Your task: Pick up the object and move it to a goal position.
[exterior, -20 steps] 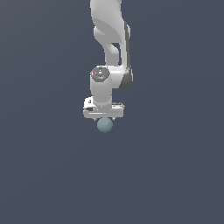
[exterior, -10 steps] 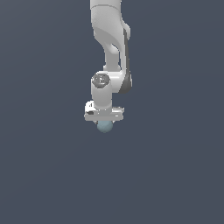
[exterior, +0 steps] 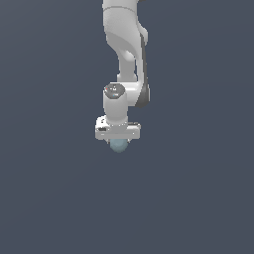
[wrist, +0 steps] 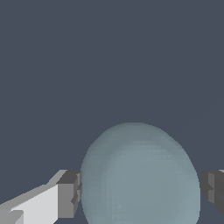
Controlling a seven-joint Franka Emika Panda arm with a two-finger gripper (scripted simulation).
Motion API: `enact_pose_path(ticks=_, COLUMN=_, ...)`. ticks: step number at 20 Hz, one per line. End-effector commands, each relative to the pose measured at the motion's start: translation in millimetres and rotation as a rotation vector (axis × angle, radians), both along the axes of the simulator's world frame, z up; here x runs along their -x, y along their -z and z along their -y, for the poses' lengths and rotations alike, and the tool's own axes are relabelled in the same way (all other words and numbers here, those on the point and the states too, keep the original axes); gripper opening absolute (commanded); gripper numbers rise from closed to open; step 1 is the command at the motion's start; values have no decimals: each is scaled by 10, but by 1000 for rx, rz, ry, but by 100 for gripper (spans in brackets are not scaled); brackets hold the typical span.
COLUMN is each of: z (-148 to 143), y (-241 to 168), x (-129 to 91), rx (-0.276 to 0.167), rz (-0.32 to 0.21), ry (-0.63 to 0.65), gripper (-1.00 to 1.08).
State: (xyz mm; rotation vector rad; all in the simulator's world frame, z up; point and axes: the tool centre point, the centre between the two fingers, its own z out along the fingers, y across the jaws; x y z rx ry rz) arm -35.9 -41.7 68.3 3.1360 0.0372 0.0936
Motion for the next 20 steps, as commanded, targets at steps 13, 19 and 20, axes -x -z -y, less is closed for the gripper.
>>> enact_pose_path(ticks=13, z=75, y=-58, x=21, rx=0, rz=-1, ry=1, gripper=-100)
enact_pose_path(ticks=19, z=351, y=-291, x=117, rx=-1, rz=-10, ry=1, gripper=-100)
enact_pose_path(ticks=20, z=418, y=-347, x=140, rx=-2, rz=-12, ry=1, gripper=-100)
